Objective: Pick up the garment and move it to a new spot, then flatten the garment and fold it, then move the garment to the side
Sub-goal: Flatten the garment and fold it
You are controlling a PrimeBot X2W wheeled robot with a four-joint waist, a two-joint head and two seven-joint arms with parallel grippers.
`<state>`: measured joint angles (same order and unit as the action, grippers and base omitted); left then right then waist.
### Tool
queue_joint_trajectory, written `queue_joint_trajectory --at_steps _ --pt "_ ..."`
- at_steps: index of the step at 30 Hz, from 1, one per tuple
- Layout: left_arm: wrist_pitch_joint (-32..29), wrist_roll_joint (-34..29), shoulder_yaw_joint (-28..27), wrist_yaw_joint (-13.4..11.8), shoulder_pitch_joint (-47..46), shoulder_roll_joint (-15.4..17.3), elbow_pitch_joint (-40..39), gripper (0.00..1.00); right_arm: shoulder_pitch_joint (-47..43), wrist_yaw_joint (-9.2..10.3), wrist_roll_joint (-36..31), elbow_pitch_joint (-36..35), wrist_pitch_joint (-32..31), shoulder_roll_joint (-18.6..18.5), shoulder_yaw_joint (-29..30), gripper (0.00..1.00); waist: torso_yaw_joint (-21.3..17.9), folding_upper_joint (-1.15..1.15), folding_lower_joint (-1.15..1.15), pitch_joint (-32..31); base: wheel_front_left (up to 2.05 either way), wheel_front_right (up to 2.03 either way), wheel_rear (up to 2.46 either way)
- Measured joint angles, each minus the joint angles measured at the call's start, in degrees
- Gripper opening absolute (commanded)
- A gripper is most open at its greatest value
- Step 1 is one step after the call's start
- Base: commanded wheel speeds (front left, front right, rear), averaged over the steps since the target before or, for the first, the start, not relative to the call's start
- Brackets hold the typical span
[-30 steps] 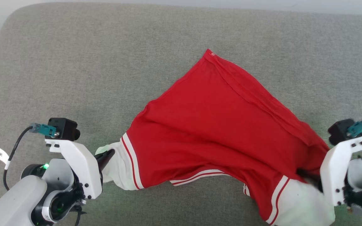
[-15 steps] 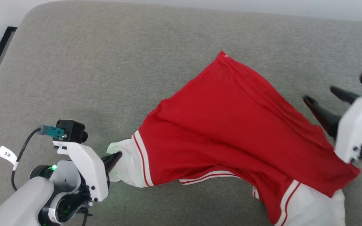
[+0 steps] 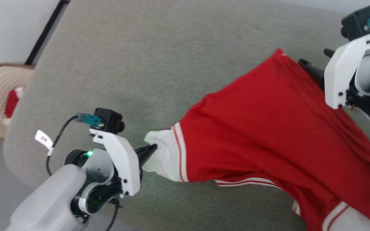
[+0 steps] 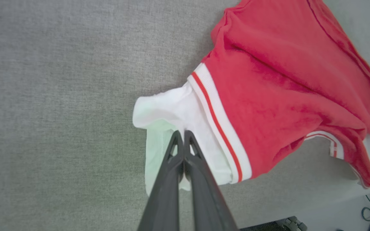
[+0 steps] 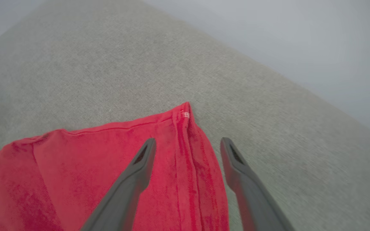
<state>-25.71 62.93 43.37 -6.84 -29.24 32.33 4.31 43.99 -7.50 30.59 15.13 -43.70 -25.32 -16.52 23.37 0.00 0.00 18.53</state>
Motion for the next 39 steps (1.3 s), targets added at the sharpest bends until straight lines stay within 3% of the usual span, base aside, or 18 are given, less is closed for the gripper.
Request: queue_joint_trajectory --at_steps 9,18,19,20,27,39 --pt "0.6 -0.4 2.0 2.9 -3.0 -4.9 4.4 0.00 7.0 0.00 4.2 18.0 -1.2 -2.5 -8.5 1.00 6.8 0.00 0.00 3.7 0.00 0.00 0.00" --pt "1.6 -0.5 2.3 4.6 -3.6 -6.7 7.6 0.00 12.0 -0.02 7.8 25.4 -5.6 -3.9 -14.8 1.00 9.6 0.00 0.00 5.7 0.00 0.00 0.00" --pt "1.6 -0.4 2.3 4.6 -3.6 -6.7 8.0 0.00 12.3 -0.02 7.8 25.7 -5.7 -4.0 -15.6 0.16 9.6 0.01 0.00 5.7 0.00 0.00 0.00" --pt "1.7 -0.4 2.2 4.7 -3.8 -6.7 8.3 0.00 12.7 -0.02 7.9 26.1 -5.7 -4.1 -15.9 0.00 9.5 0.00 0.00 5.7 0.00 0.00 0.00" --pt "1.0 -0.4 0.7 4.8 -6.5 -4.5 9.4 0.00 13.6 -0.15 8.8 27.0 -1.1 -4.3 -17.8 0.00 7.0 0.00 0.00 4.5 0.00 0.00 0.00" --pt "-7.1 -4.4 -2.1 2.8 -20.5 4.6 8.7 0.00 15.1 -0.05 11.4 17.3 4.6 -8.4 -17.4 0.00 -0.9 0.00 0.00 0.4 0.00 0.00 0.00"
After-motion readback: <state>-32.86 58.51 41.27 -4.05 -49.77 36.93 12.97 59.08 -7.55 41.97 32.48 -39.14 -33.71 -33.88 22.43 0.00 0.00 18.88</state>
